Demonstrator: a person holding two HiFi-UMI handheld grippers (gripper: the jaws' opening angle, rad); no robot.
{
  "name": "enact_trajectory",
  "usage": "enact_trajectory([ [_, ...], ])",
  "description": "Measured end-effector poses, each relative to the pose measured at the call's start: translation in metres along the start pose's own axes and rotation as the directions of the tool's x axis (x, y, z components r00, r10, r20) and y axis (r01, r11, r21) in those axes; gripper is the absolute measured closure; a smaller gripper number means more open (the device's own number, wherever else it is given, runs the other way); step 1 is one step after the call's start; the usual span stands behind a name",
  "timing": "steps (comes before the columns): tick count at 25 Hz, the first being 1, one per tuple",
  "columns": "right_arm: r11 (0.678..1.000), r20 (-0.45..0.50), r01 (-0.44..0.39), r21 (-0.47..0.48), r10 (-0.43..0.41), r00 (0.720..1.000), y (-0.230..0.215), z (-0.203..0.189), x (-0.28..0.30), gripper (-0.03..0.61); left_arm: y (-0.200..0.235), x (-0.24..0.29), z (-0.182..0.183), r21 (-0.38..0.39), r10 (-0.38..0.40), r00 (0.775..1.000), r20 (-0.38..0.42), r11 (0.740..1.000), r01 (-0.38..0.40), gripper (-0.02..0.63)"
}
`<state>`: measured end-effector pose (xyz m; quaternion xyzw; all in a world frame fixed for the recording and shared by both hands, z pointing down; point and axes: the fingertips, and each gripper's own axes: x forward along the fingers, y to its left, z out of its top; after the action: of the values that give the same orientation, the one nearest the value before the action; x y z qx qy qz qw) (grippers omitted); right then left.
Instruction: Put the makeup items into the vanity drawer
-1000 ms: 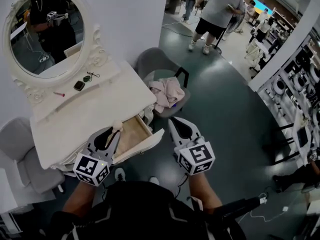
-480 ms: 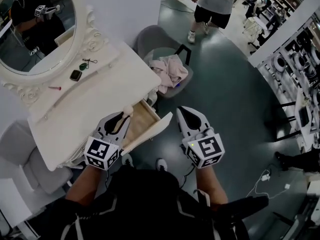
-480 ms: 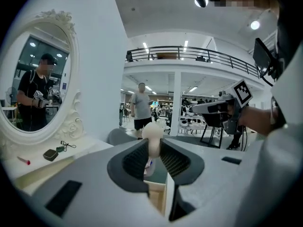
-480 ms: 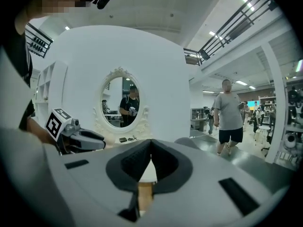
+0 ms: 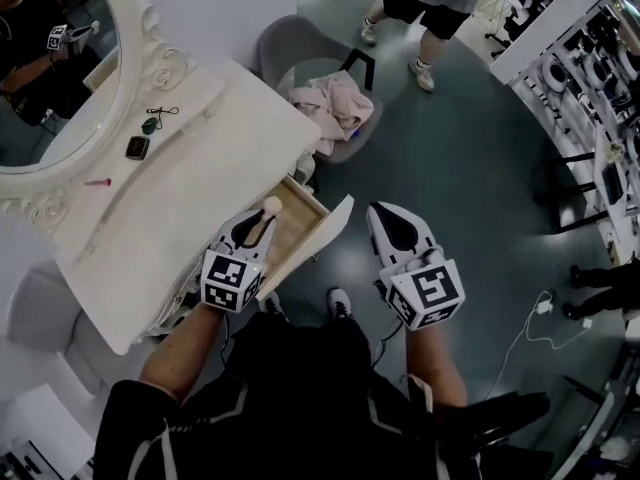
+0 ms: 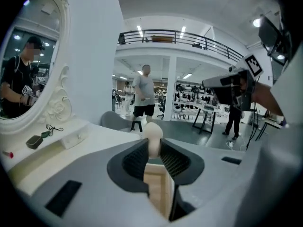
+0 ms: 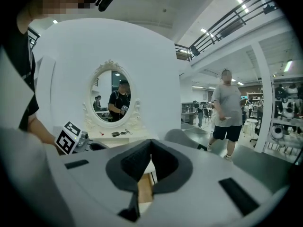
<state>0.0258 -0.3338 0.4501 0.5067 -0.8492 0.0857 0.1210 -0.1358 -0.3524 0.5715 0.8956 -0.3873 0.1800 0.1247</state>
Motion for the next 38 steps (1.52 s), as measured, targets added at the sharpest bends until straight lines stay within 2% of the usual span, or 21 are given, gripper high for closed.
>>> enact_trajectory([
  [5,0.998,-0.040,0.054,0.019,-0.054,0.998,0.000,-0.019,-0.003,0.574,0.004,0.032,-0.060,0.039,-0.031,0.990,-0.135,0.999,0.036,0.532],
  [14,0.984,-0.096,0.161,0.080,-0.153,0.983,-0.006,-0.048,-0.013,0.574,0.011,0.079,-0.145,0.036,-0.090,0.945,-0.315,0.994,0.106,0.532],
  [18,0.977,-0.129,0.182,0.111,-0.168,0.977,-0.007,-0.068,-0.015,0.574,0.013,0.098,-0.182,0.042,-0.092,0.916,-0.391,0.992,0.118,0.531],
  [24,0.969,-0.175,0.213,0.125,-0.190,0.966,-0.009,-0.088,-0.022,0.574,0.014,0.119,-0.237,0.017,-0.109,0.852,-0.513,0.990,0.137,0.528],
  [27,0.963,-0.204,0.234,0.131,-0.205,0.957,-0.011,-0.100,-0.028,0.574,0.018,0.126,-0.260,-0.004,-0.112,0.825,-0.555,0.991,0.132,0.528],
  [32,0.960,-0.227,0.247,0.134,-0.213,0.950,-0.013,-0.114,-0.035,0.574,0.015,0.135,-0.283,0.008,-0.123,0.786,-0.606,0.987,0.161,0.528],
  [35,0.959,-0.235,0.247,0.138,-0.210,0.949,-0.013,-0.119,-0.036,0.574,0.013,0.136,-0.293,0.008,-0.122,0.769,-0.628,0.987,0.163,0.526],
  [38,0.953,-0.228,0.255,0.162,-0.215,0.950,-0.014,-0.118,-0.037,0.572,0.012,0.139,-0.295,0.049,-0.108,0.763,-0.638,0.982,0.180,0.523],
])
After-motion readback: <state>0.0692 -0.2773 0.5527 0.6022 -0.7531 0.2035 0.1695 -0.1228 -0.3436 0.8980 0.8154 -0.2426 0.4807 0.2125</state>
